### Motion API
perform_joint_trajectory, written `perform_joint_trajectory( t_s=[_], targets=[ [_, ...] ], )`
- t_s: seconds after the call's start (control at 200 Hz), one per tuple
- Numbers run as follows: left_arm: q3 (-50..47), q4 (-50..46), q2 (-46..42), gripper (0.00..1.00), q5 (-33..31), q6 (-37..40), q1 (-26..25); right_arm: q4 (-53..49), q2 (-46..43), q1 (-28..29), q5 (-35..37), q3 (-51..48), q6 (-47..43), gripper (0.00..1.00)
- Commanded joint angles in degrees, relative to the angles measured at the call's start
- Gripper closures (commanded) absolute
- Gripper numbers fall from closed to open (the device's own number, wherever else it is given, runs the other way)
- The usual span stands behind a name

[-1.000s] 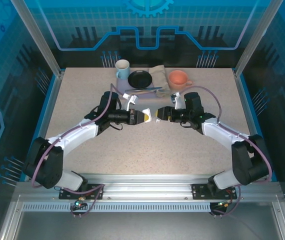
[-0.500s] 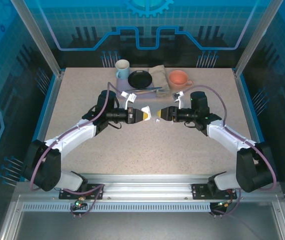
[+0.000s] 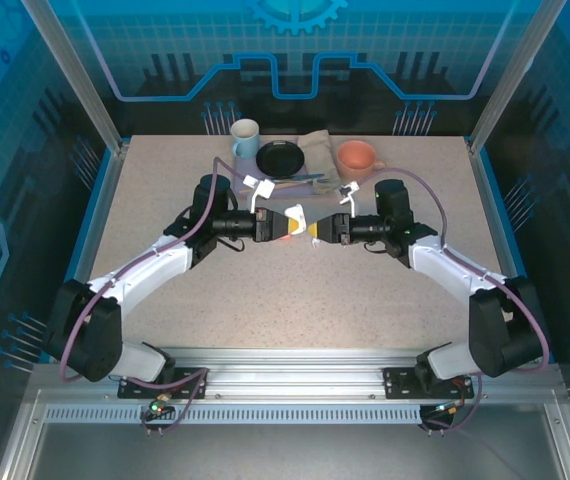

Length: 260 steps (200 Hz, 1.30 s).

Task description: Insert the wireless bluetooth earbuds into the charging case

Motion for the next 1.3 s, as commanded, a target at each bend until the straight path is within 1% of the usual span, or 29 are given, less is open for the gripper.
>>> perform_joint_trajectory(
  t_s=[0.0,0.315,0.675,0.79,0.955,0.98,1.035,1.085,1.155,1.196,1.246,1.296],
  targets=[
    [1.9,1.8,0.6,1.00,2.1,0.1,0.4,1.9,0.3,0.9,-1.6,2.3,-0.3,0.60],
    [1.7,3.2,1.1,1.00,2.7,-0.7,0.3,2.4,0.8,1.6,-1.3,2.7,0.3,0.62],
    [2.1,3.6,1.7,1.00,4.4,-1.0,0.0,3.2,4.1,2.5,-1.4,5.6,0.9,0.71],
    [2.2,3.6,2.1,1.00,4.9,-1.1,-0.1,3.2,4.7,2.6,-1.6,6.4,0.8,0.78],
    [2.5,3.3,2.3,1.00,4.6,-1.2,-0.1,1.0,4.9,2.6,-1.8,7.3,-0.6,0.97],
    [2.7,3.0,2.4,0.96,4.3,-1.0,0.0,0.6,4.8,2.5,-1.7,7.5,-0.9,1.00],
    [3.1,1.7,2.5,0.83,3.9,-0.3,-0.1,-1.0,4.7,2.4,-1.6,8.1,-2.1,1.00],
    [3.7,0.4,2.7,0.67,3.5,0.4,0.0,-3.7,4.6,2.3,-1.1,9.0,-3.8,1.00],
    [4.4,-1.6,2.6,0.54,3.6,1.6,0.0,-8.6,4.6,2.0,-0.4,11.0,-7.5,1.00],
    [5.0,-3.2,2.5,0.43,3.5,2.6,0.1,-12.6,4.7,1.8,0.2,12.5,-10.1,1.00],
    [5.9,-6.3,2.2,0.35,3.8,4.2,0.4,-16.5,4.7,1.6,1.1,14.3,-13.6,1.00],
    [7.1,-9.4,2.0,0.30,4.2,6.0,0.8,-20.7,4.7,1.3,1.3,16.2,-17.3,1.00]
  ],
)
